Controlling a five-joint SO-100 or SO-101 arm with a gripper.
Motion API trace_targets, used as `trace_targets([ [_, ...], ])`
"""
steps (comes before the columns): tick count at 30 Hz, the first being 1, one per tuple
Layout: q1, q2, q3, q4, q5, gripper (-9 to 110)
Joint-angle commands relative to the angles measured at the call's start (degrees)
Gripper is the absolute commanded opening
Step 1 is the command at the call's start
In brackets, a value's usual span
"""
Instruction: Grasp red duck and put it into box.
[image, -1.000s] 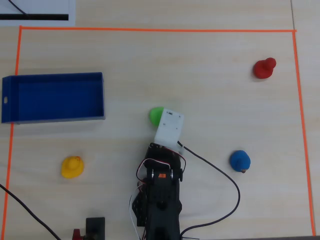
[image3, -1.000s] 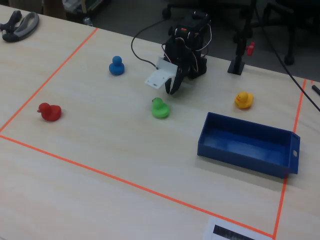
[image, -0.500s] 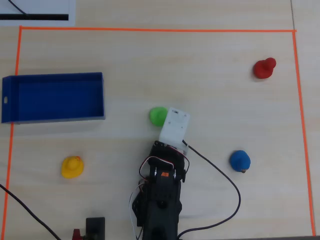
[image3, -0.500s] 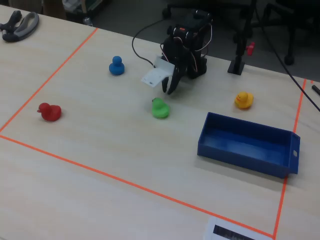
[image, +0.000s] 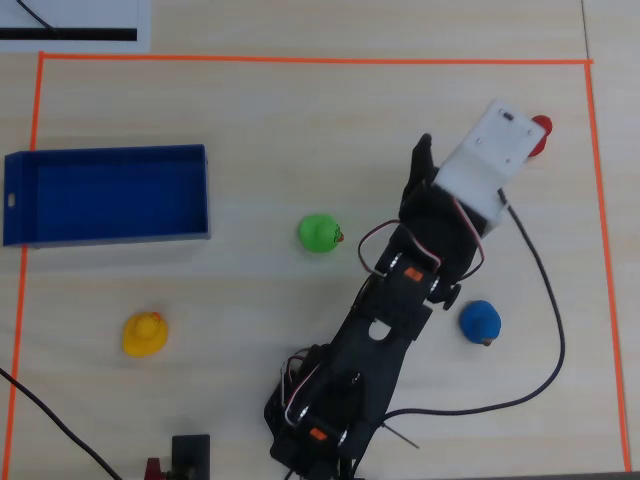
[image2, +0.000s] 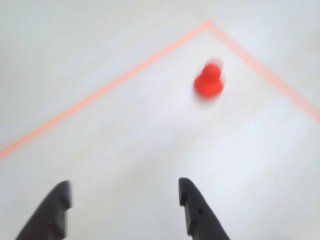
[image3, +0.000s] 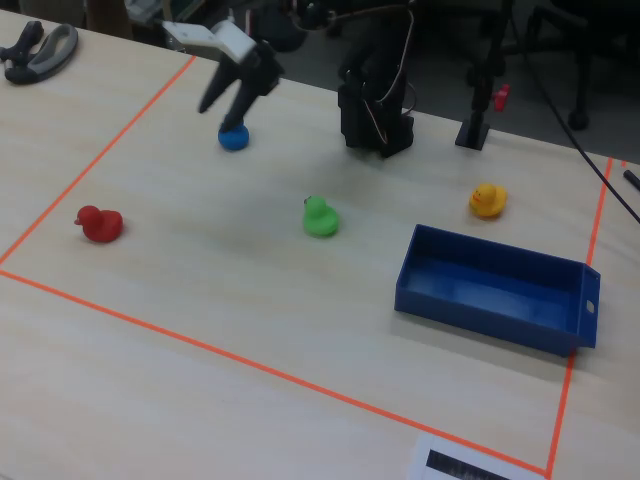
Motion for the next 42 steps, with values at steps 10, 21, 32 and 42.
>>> trace_targets([
  [10,5.4,-36.8,-25.0,-22.1,-3.7,40],
  [21,8.3,-61.4,-42.7,-27.4,-6.4,40],
  [32,10.4,-77.1,-57.5,-27.4,-8.7,40],
  [42,11.0,-86.5,-66.3,-27.2,-8.4,40],
])
